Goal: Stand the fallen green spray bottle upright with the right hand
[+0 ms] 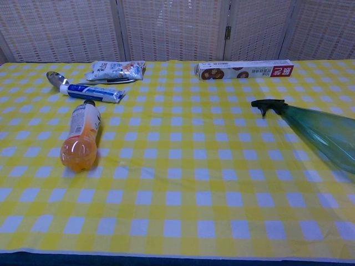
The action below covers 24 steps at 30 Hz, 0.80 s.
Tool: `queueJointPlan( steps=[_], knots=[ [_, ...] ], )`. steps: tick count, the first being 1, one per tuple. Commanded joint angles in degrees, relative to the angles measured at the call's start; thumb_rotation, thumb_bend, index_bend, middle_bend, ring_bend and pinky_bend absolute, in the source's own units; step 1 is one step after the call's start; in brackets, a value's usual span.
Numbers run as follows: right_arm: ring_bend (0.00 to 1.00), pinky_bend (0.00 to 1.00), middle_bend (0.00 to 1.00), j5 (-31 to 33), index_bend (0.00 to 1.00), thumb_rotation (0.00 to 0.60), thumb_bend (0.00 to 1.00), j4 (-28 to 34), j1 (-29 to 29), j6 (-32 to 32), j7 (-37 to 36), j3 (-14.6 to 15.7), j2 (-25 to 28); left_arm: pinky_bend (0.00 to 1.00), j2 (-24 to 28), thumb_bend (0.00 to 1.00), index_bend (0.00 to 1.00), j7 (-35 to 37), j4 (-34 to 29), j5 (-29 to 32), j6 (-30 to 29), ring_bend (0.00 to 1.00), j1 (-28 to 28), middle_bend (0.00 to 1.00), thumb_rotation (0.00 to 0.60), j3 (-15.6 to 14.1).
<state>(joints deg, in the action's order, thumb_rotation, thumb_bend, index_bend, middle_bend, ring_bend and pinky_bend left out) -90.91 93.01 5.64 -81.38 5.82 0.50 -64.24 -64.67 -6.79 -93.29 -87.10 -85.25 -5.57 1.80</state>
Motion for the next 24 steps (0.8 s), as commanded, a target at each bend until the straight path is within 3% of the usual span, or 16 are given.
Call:
queueJointPlan(
  steps=[1, 7, 16, 24],
  knots=[
    [0.0, 0.0, 0.0, -0.3, 0.0, 0.6, 0.34, 0.0, -0.1, -0.3, -0.3, 0.2, 0.2, 0.0, 0.0, 0.27, 0.0, -0.3, -0.1, 0.3, 0.5, 0.0, -0.2, 0.0, 0.422, 0.0],
    [0.0, 0.0, 0.0, -2.0, 0.0, 0.6, 0.34, 0.2, 0.0, -0.3, -2.4, 1.1, 1.1, 0.0, -0.1, 0.27, 0.0, -1.0, -0.6, 0.0, 0.5, 0.0, -0.3, 0.0, 0.422, -0.1],
    [0.0, 0.0, 0.0, -9.2, 0.0, 0.6, 0.34, 2.3, 7.7, 15.1, -10.9, 7.6, 1.3, 0.0, 0.4, 0.27, 0.0, 0.6, -0.5, -0.3, 0.4, 0.0, -0.1, 0.0, 0.422, -0.5],
    [0.0, 0.0, 0.0, -13.3, 0.0, 0.6, 0.34, 1.0, 13.3, 20.9, -20.5, 10.1, -1.7, 0.0, 0.9, 0.27, 0.0, 1.1, -0.9, -1.1, -0.6, 0.0, 0.4, 0.0, 0.422, -0.8]
  ],
)
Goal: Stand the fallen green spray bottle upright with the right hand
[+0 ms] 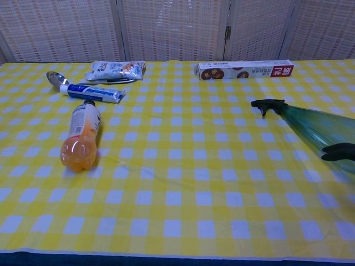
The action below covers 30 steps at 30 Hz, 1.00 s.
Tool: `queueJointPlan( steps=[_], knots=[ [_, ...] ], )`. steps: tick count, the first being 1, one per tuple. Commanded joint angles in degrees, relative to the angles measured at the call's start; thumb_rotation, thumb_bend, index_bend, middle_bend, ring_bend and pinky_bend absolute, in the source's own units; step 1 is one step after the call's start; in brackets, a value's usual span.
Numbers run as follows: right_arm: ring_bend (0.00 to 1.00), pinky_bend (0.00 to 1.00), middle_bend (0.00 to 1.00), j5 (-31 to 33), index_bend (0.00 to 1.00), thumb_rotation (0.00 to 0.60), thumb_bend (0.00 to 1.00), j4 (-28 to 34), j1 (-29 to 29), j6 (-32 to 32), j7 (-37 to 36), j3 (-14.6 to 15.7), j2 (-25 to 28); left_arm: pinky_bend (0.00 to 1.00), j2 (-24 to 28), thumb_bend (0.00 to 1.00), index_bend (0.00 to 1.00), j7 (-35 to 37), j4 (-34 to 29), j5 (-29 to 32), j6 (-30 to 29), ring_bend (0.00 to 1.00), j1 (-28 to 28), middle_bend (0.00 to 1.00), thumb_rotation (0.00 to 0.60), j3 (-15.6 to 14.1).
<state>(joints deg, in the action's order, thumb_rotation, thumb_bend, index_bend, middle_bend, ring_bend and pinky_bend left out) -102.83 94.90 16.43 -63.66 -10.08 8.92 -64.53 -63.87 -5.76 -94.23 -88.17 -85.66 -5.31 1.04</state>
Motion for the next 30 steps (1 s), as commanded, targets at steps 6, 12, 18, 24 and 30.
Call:
queueJointPlan(
  steps=[6, 12, 18, 24, 30],
  knots=[
    [0.0, 0.0, 0.0, 1.3, 0.0, 0.6, 0.34, -5.7, 4.8, 5.9, -11.6, 1.8, -2.9, 0.0, 0.0, 0.27, 0.0, 0.4, 0.4, 0.4, -0.3, 0.0, 0.3, 0.0, 0.422, 0.2],
    [0.0, 0.0, 0.0, 6.0, 0.0, 0.6, 0.34, -9.0, 5.6, 7.4, -13.1, 0.3, -2.7, 0.0, -0.4, 0.27, 0.0, 0.0, 0.8, 1.0, 0.8, 0.0, -0.2, 0.0, 0.418, 0.3],
    [0.0, 0.0, 0.0, 10.3, 0.0, 0.6, 0.34, -11.8, 5.3, 7.0, -14.0, -1.4, -1.9, 0.0, -0.8, 0.27, 0.0, -0.5, 1.0, 1.3, 1.2, 0.0, -0.4, 0.0, 0.42, 0.4],
    [0.0, 0.0, 0.0, 15.1, 0.0, 0.6, 0.34, -15.3, 7.3, 12.1, -14.8, -3.0, -1.1, 0.0, -0.9, 0.27, 0.0, -0.3, 1.2, 1.7, 1.6, 0.0, -0.6, 0.0, 0.421, 0.5],
    [0.0, 0.0, 0.0, 20.6, 0.0, 0.6, 0.34, -18.7, 10.6, 18.7, -11.3, -5.6, -0.9, 0.0, -0.8, 0.27, 0.0, 0.3, 1.5, 2.5, 0.9, 0.0, -0.3, 0.0, 0.422, 1.1]
  ],
)
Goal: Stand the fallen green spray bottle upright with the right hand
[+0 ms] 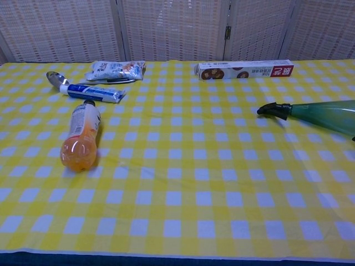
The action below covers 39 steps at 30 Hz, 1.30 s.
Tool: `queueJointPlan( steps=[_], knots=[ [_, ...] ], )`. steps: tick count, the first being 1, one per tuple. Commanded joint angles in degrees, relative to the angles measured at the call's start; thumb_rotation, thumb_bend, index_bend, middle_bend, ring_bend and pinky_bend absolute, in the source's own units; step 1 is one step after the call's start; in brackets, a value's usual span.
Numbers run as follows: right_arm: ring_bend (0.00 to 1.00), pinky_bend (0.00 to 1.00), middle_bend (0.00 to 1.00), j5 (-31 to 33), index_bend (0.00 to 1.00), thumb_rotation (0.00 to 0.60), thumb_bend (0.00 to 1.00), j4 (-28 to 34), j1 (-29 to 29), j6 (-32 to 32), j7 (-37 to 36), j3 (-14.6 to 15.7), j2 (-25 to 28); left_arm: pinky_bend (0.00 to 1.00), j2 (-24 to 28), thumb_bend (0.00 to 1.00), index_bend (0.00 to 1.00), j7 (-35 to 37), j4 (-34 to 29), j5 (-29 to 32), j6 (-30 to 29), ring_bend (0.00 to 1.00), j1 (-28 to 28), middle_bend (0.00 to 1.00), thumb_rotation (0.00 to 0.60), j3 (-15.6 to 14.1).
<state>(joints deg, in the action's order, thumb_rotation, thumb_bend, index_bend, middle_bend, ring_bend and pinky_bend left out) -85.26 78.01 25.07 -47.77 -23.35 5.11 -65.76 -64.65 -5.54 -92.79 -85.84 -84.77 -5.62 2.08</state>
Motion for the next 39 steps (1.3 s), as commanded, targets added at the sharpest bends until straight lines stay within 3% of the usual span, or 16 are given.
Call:
queueJointPlan(
  steps=[1, 7, 14, 19, 23, 27, 33, 39],
  knots=[
    [0.0, 0.0, 0.0, 3.8, 0.0, 0.6, 0.34, -2.1, 2.3, 3.3, 2.3, -2.3, 0.5, 0.0, 0.0, 0.27, 0.0, 0.1, 0.1, 0.2, 0.0, 0.0, 0.0, 0.0, 0.425, 0.1],
    [0.0, 0.0, 0.0, 7.8, 0.0, 0.6, 0.34, -1.3, 2.8, 2.7, 7.0, -4.9, 2.7, 0.0, -0.1, 0.27, 0.0, 0.2, 0.3, 0.3, 0.4, 0.0, -0.2, 0.0, 0.423, 0.1],
    [0.0, 0.0, 0.0, 1.0, 0.0, 0.6, 0.34, 9.3, 0.7, -1.4, 0.2, -3.0, 11.0, 0.0, 0.0, 0.27, 0.0, 1.0, 0.3, 0.7, 0.8, 0.01, -0.4, 0.0, 0.425, 0.3],
    [0.01, 0.0, 0.0, 1.3, 0.0, 0.6, 0.34, 13.0, -0.1, -5.9, 3.5, -4.7, 14.1, 0.0, 0.0, 0.27, 0.0, 2.0, 0.3, -0.3, 0.5, 0.01, -0.5, 0.0, 0.427, 0.2],
    [0.01, 0.0, 0.0, 8.3, 0.0, 0.6, 0.34, 17.7, 1.9, -3.5, 10.4, -7.6, 17.2, 0.0, 0.1, 0.28, 0.0, 3.4, 0.3, -1.0, 0.5, 0.01, -0.9, 0.0, 0.423, 0.3],
    [0.03, 0.0, 0.0, 19.2, 0.04, 0.6, 0.34, 18.7, 6.0, -1.3, 25.4, -10.5, 18.0, 0.0, -0.1, 0.29, 0.0, 4.5, 0.5, -2.9, -0.4, 0.01, -1.0, 0.0, 0.425, -0.1],
    [0.04, 0.0, 0.0, 37.1, 0.09, 0.6, 0.34, 16.5, 13.7, -0.4, 47.5, -10.7, 12.8, 0.0, 0.8, 0.29, 0.0, 7.1, 0.2, -4.4, -1.4, 0.02, -0.6, 0.0, 0.427, -0.7],
    [0.05, 0.0, 0.0, 51.1, 0.09, 0.6, 0.34, 11.2, 20.2, 0.5, 58.4, -9.8, 4.5, 0.0, 1.6, 0.29, 0.0, 9.5, 0.3, -5.5, -2.5, 0.02, -0.2, 0.0, 0.427, -1.2]
  ],
)
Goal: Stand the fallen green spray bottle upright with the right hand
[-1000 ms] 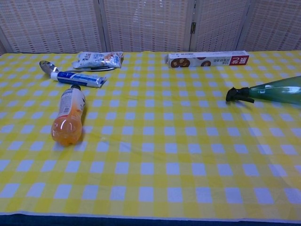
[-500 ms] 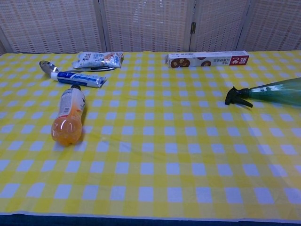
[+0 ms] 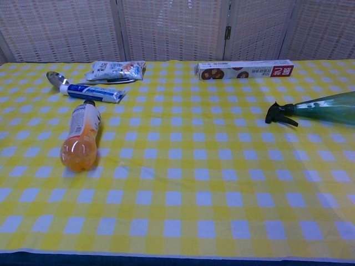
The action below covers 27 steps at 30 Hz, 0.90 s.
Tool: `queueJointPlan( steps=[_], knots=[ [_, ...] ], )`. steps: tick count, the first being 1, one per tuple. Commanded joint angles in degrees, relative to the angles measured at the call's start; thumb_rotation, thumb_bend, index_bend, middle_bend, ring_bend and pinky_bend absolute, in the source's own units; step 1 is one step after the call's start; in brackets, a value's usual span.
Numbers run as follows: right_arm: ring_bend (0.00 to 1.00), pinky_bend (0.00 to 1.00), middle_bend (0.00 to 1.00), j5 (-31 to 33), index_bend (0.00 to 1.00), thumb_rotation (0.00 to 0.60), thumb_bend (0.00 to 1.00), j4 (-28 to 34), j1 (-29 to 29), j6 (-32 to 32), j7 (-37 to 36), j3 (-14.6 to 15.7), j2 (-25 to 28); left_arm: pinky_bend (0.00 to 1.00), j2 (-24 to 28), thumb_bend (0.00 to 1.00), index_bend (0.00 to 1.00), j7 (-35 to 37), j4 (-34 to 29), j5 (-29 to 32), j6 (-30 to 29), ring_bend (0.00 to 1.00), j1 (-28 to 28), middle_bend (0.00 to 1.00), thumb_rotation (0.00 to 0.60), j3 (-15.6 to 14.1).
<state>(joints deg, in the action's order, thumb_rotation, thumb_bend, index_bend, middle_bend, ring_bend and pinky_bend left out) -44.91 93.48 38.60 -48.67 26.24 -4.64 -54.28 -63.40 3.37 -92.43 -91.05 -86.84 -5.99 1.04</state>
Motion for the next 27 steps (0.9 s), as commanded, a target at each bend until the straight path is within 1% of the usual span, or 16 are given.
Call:
queueJointPlan(
  steps=[1, 5, 9, 14, 19, 27],
  knots=[
    [0.05, 0.0, 0.0, 12.3, 0.09, 0.6, 0.34, -5.4, 7.5, 1.8, 9.6, 0.0, -8.3, 0.0, 0.5, 0.29, 0.0, 1.0, -0.1, -0.4, -0.6, 0.02, 0.3, 0.0, 0.426, -0.2],
    [0.06, 0.0, 0.0, 17.2, 0.11, 0.6, 0.34, -10.5, 10.7, 2.6, 13.4, 0.9, -14.1, 0.0, 1.0, 0.29, 0.0, 2.3, -0.1, -1.2, -1.3, 0.02, 0.5, 0.0, 0.424, -0.4],
    [0.07, 0.0, 0.0, 20.4, 0.13, 0.6, 0.34, -14.9, 12.7, 3.5, 14.6, 1.0, -18.7, 0.0, 1.5, 0.29, 0.0, 3.3, -0.1, -1.8, -1.6, 0.02, 0.6, 0.0, 0.422, -0.7],
    [0.11, 0.0, 0.03, 20.7, 0.17, 0.6, 0.34, -19.9, 13.7, 4.4, 14.5, 1.3, -23.1, 0.0, 2.1, 0.29, 0.0, 5.1, 0.1, -1.8, -2.7, 0.02, 1.1, 0.0, 0.421, -0.6],
    [0.12, 0.0, 0.05, 21.2, 0.22, 0.6, 0.34, -24.2, 14.3, 5.6, 14.7, 1.8, -26.4, 0.0, 2.6, 0.29, 0.0, 6.8, 0.6, -1.7, -3.2, 0.02, 1.3, 0.0, 0.421, -0.5],
    [0.13, 0.0, 0.05, 22.5, 0.22, 0.6, 0.34, -31.5, 15.1, 8.4, 15.3, 2.3, -31.7, 0.0, 3.1, 0.29, 0.0, 9.0, 1.4, -1.9, -3.3, 0.02, 1.3, 0.0, 0.418, -0.5]
  ],
)
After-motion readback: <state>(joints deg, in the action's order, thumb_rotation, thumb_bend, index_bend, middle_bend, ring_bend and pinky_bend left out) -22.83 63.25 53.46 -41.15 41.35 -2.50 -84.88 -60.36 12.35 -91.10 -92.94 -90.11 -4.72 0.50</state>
